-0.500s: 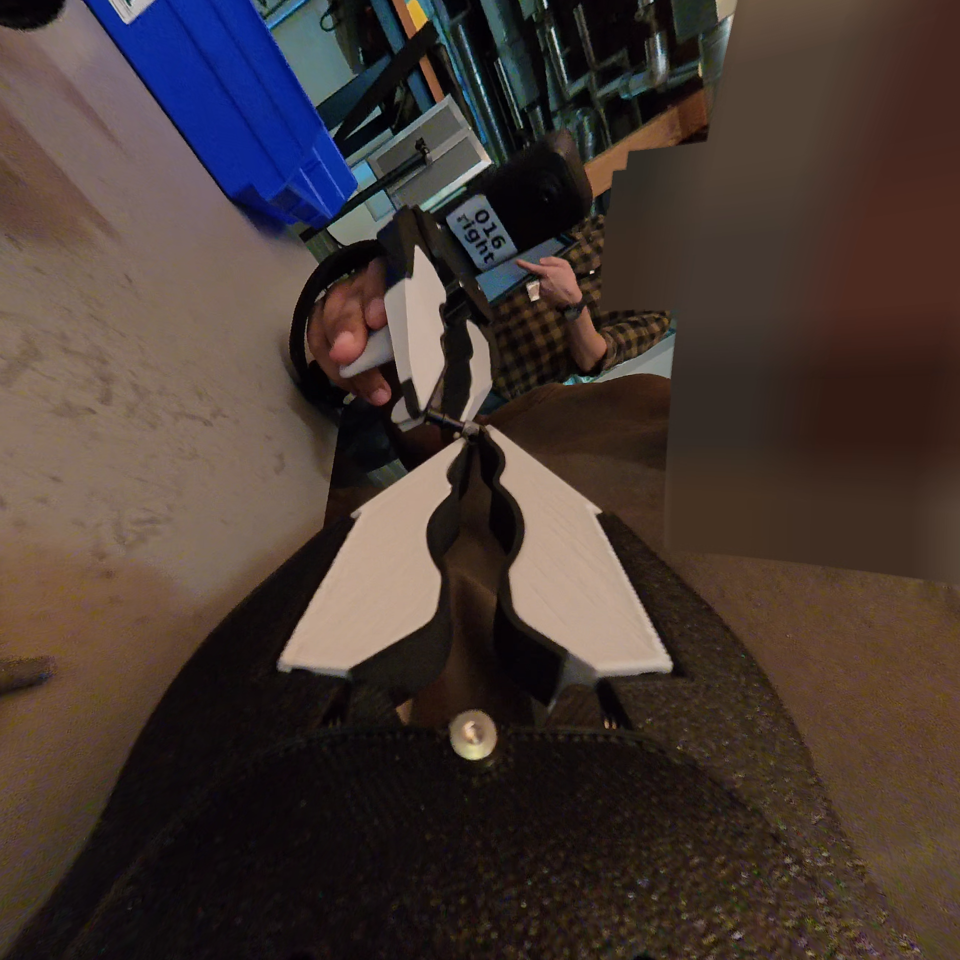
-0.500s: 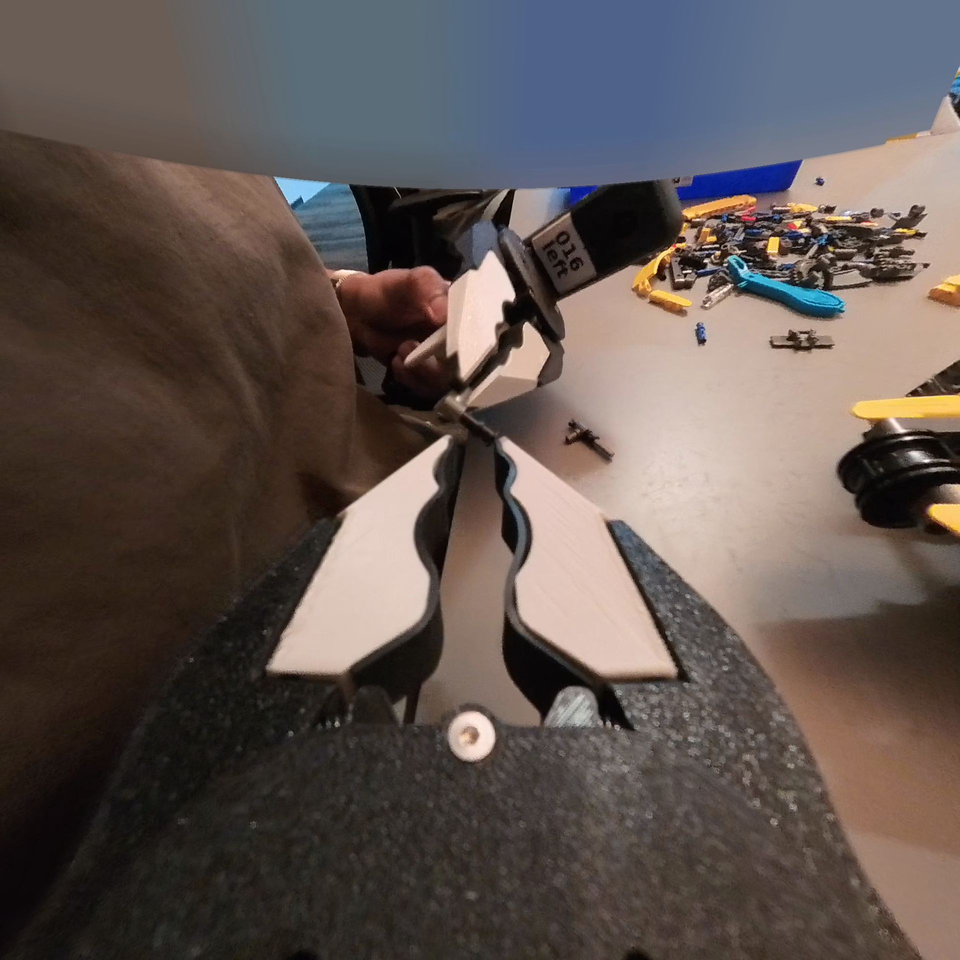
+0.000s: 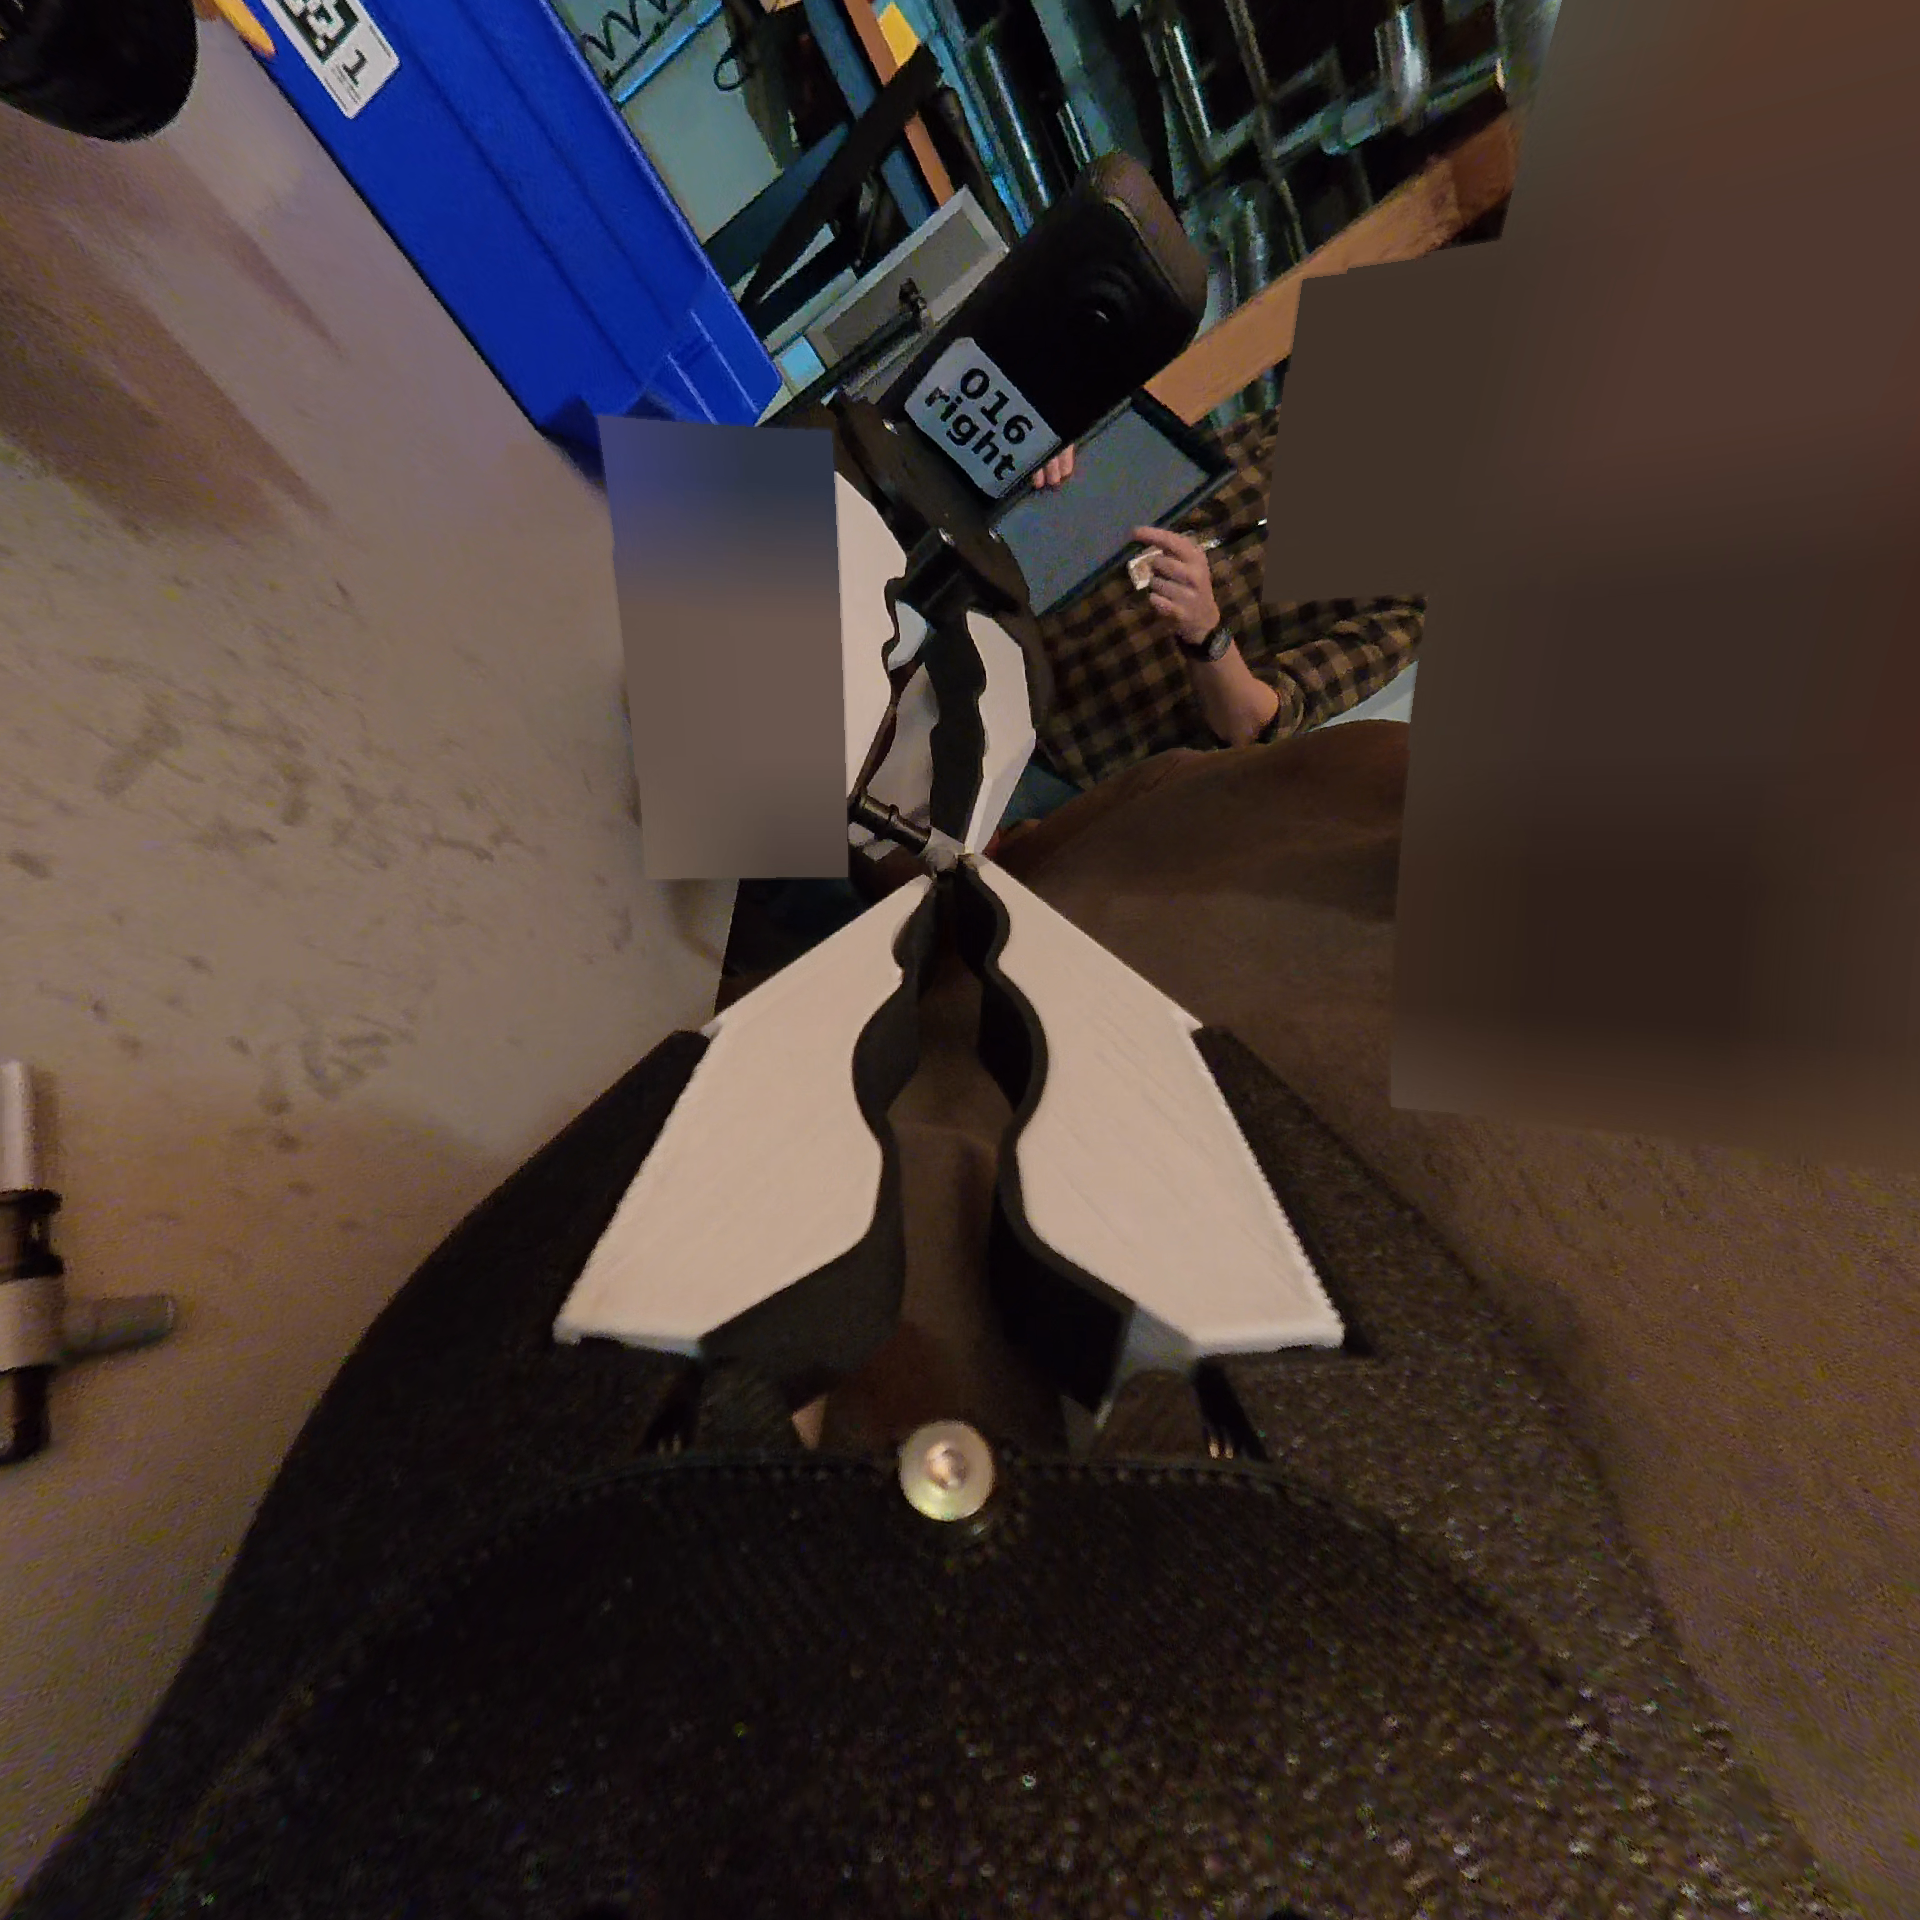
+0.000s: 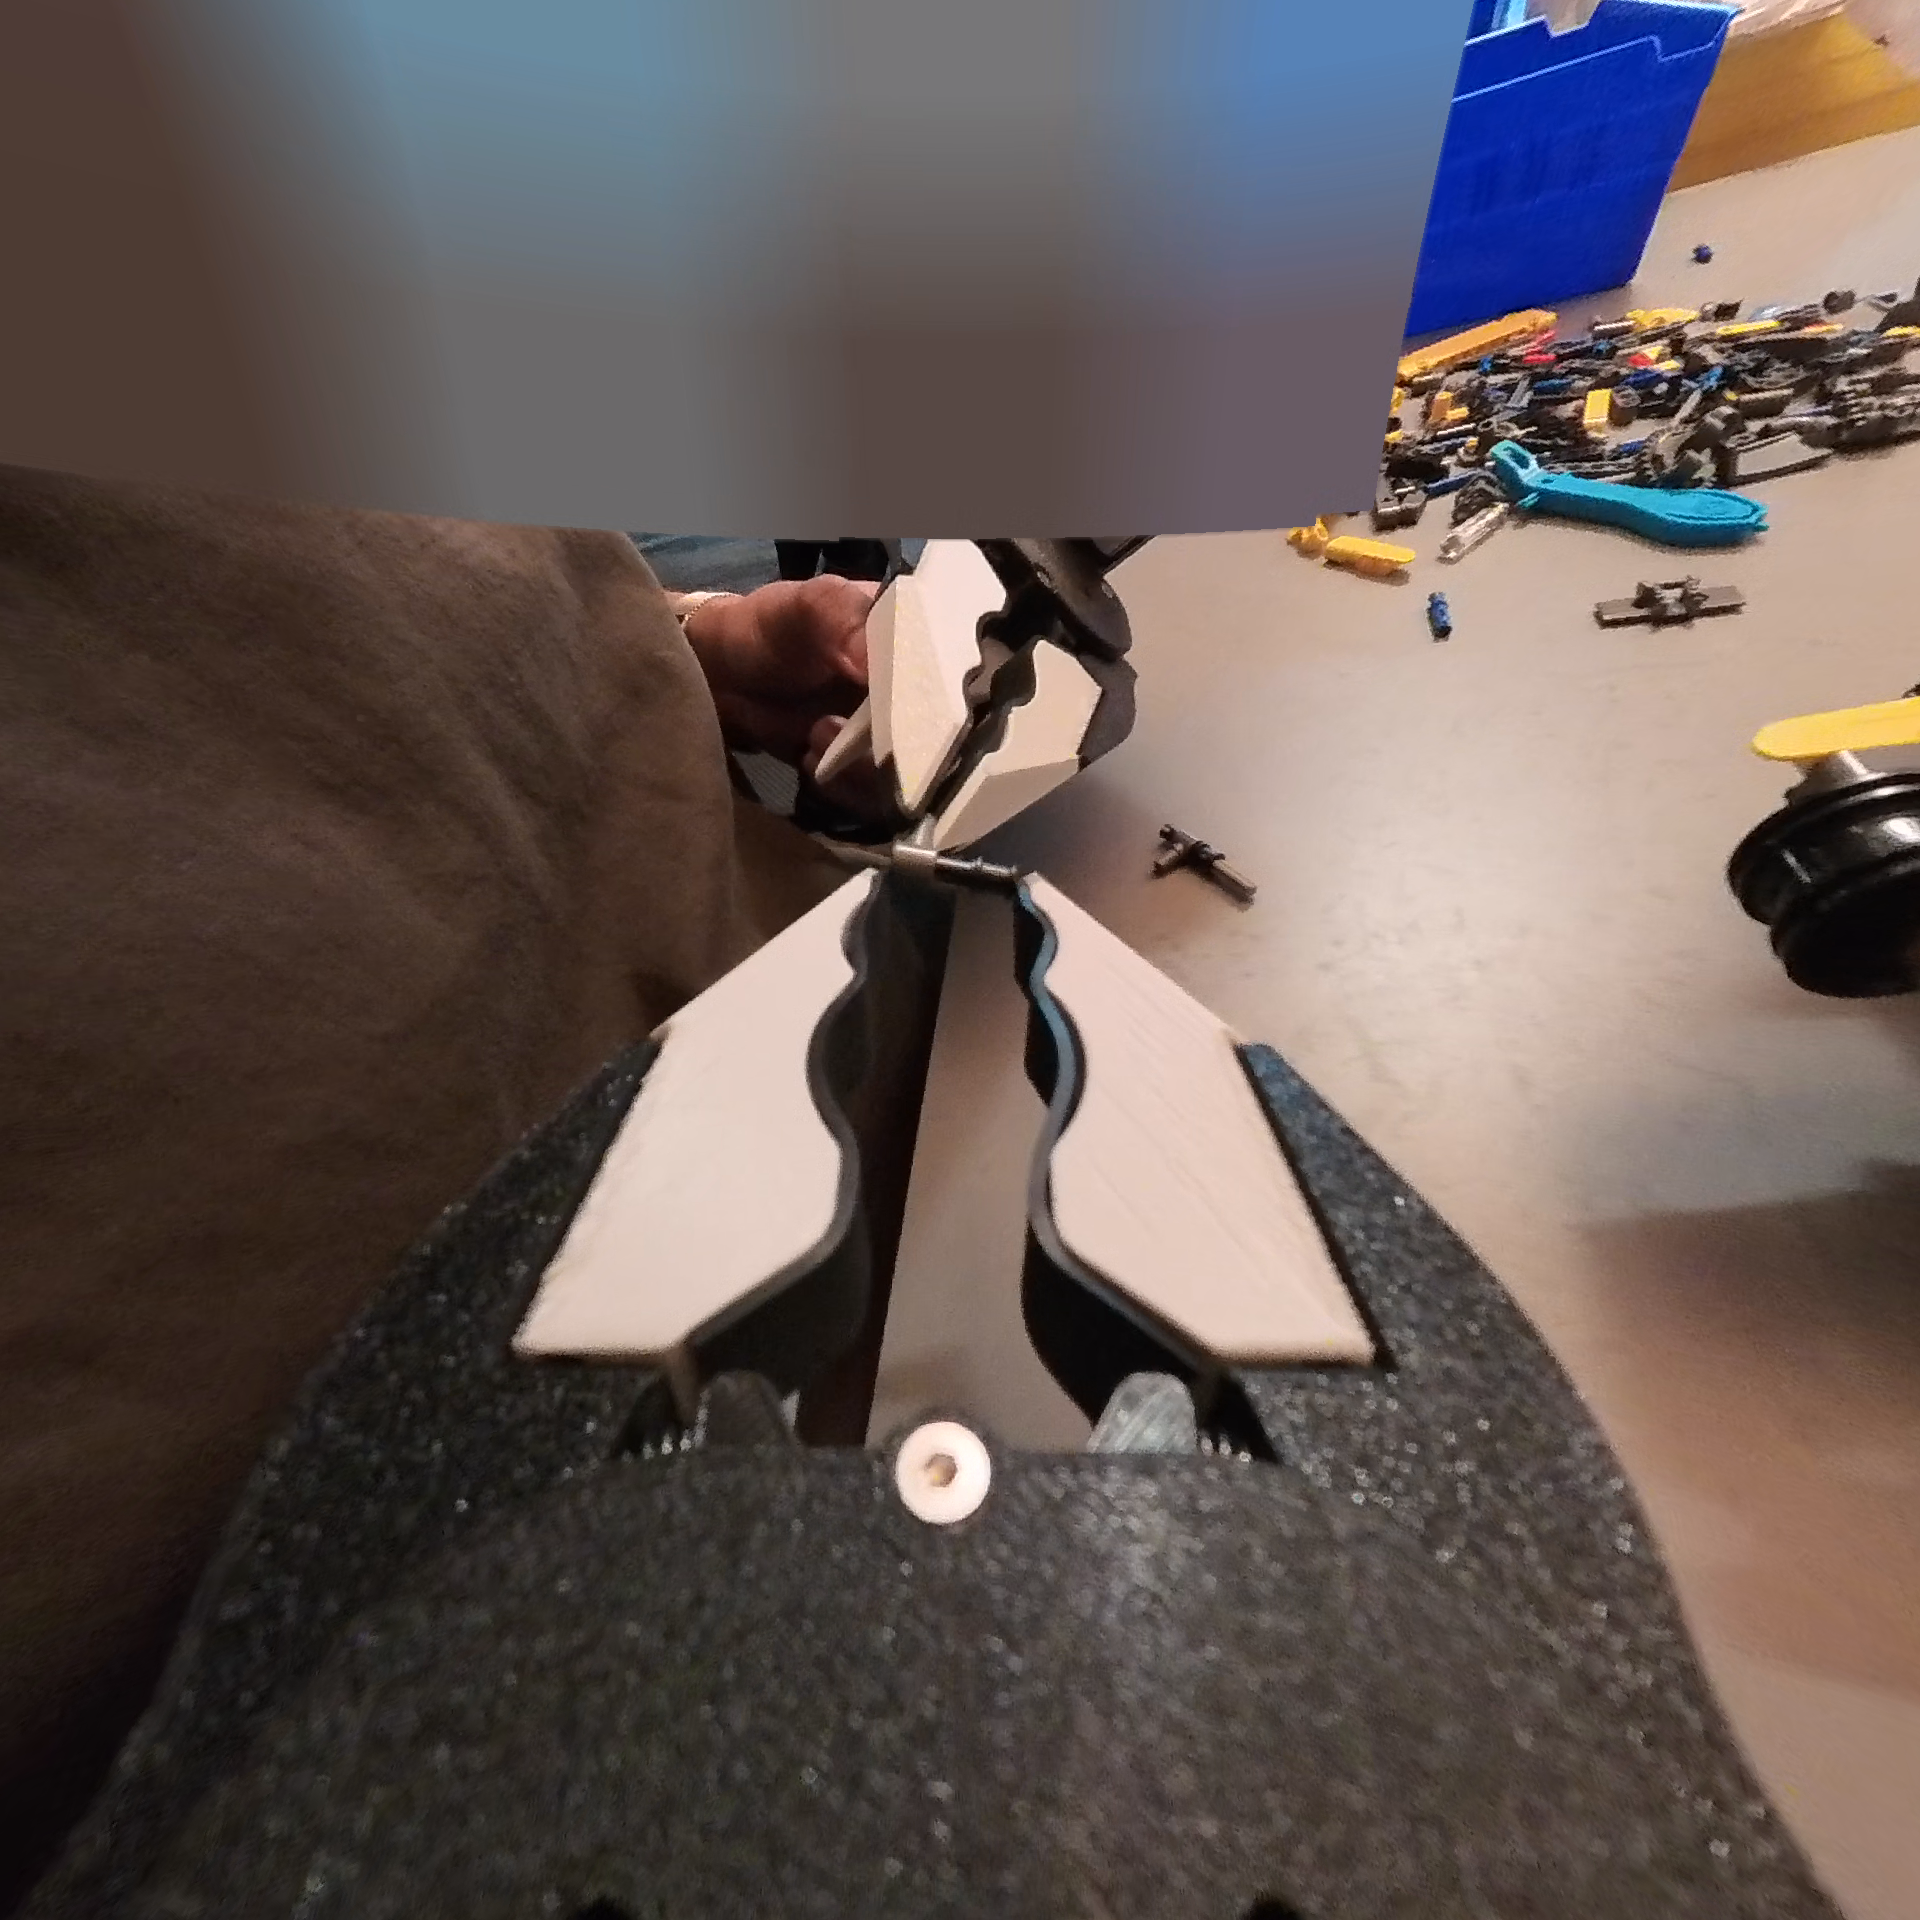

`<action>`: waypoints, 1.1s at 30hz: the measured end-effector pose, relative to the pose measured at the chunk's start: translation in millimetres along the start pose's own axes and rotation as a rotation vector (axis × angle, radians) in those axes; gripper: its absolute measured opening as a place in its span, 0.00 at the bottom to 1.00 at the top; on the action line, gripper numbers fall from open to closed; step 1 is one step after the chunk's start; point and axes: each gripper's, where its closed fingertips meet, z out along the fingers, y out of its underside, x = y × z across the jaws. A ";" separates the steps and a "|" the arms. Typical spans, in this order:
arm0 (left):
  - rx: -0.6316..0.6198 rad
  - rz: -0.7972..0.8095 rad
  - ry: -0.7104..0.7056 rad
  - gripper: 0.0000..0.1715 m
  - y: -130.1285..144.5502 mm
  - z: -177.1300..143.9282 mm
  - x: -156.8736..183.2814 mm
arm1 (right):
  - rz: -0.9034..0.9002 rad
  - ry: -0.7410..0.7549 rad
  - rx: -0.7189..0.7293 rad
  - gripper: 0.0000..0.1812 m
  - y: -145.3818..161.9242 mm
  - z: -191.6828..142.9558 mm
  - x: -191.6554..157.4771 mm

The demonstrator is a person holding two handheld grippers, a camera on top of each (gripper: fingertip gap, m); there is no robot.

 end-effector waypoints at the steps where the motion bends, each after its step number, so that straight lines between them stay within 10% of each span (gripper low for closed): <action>1: 0.003 -0.004 0.003 0.00 0.2 0.2 -0.2 | -0.001 0.000 -0.001 0.12 0.3 -0.1 0.0; 33: 0.006 -0.019 -0.126 0.00 5.2 -2.4 -23.5 | -0.047 0.099 -0.133 0.12 20.1 5.4 12.0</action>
